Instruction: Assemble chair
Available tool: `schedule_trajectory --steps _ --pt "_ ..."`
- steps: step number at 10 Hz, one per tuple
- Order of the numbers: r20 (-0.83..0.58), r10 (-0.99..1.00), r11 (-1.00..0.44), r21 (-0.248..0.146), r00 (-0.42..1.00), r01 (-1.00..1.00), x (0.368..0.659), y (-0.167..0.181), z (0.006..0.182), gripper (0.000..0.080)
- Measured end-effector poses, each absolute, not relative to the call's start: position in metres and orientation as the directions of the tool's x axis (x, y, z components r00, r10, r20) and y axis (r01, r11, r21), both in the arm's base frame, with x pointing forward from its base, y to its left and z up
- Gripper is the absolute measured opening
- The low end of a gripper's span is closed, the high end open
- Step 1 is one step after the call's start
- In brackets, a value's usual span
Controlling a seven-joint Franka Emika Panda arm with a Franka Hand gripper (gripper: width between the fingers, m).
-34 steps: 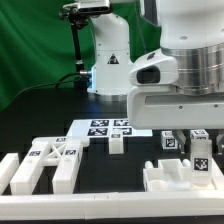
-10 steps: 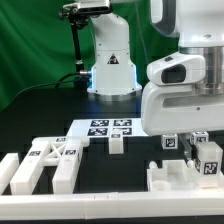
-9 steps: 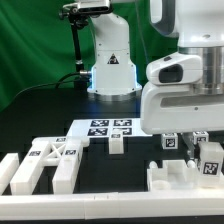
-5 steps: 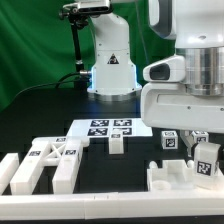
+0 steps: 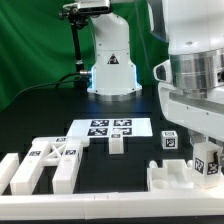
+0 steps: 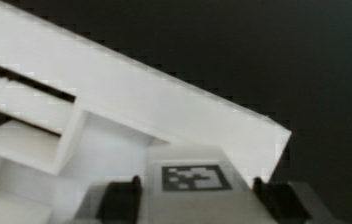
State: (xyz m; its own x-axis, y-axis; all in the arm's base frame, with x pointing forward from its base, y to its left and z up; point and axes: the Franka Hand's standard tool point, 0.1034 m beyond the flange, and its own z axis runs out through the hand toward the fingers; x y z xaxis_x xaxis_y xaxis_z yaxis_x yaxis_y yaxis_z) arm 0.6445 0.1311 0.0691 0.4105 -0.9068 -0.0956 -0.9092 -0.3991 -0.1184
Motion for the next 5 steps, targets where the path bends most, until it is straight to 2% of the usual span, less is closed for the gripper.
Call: schedule_trajectory --steps 1,2,3,4,5 --pt "-0.092 -0.894 -0.427 -0.121 0.439 -0.896 0.6445 0.1312 0.0691 0.0389" --pt "-0.092 -0.892 -0.431 -0.122 0.442 -0.894 0.6446 0.1311 0.0691 0.0569" --pt "-0.064 -0.795 -0.592 -0.136 0.604 -0.794 0.6462 0.1268 0.0717 0.0569" --pt "-0.033 -0.678 -0.723 -0.150 0.734 -0.674 0.6488 0.1222 0.0760 0.0634" --pt "0.007 -0.537 -0.835 -0.146 0.844 -0.531 0.6492 0.1229 0.0764 0.0634"
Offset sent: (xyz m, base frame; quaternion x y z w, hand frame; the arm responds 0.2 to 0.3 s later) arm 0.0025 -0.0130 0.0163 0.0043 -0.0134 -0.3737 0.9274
